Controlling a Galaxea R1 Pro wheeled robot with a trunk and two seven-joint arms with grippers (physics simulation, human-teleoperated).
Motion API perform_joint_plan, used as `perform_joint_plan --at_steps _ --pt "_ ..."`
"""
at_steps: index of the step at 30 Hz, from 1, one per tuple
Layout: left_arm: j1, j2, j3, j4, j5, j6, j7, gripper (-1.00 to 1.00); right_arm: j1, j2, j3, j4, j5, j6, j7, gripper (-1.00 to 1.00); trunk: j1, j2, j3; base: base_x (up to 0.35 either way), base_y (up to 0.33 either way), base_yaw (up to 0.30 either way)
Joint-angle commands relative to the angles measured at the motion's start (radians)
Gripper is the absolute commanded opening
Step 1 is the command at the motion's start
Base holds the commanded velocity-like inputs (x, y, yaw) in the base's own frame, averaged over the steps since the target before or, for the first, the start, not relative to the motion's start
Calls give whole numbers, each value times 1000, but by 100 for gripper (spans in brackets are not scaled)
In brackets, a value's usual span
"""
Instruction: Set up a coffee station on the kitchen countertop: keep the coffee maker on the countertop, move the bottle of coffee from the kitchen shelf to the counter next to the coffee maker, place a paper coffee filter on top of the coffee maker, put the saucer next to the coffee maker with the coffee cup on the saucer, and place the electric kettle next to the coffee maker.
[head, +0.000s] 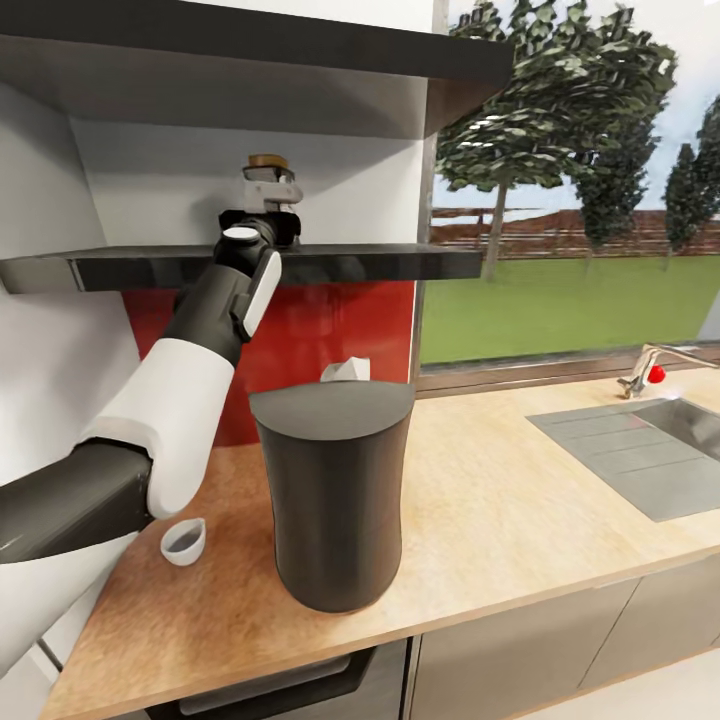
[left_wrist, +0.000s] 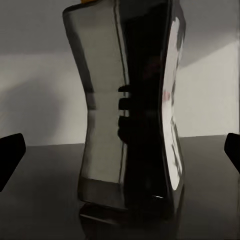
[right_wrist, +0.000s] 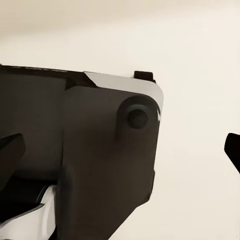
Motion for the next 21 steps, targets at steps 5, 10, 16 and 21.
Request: perform_joint_plan --at_steps 5,10,16,21 --pt "3 -1 -10 2 -7 29 0 100 0 4 9 -1 -9 -3 1 100 0 -1 -1 0 0 0" --pt "-6 -1 -14 8 -15 48 -3 100 0 6 11 -1 -8 -9 2 100 0 -1 -1 0 0 0" --pt "-29 0 -13 35 -6 75 -10 100 0 7 11 -1 -8 -10 2 100 0 -1 -1 0 0 0" --pt "-57 3 -6 63 13 103 -14 100 0 6 13 -1 -8 -10 2 100 0 -1 -1 0 0 0"
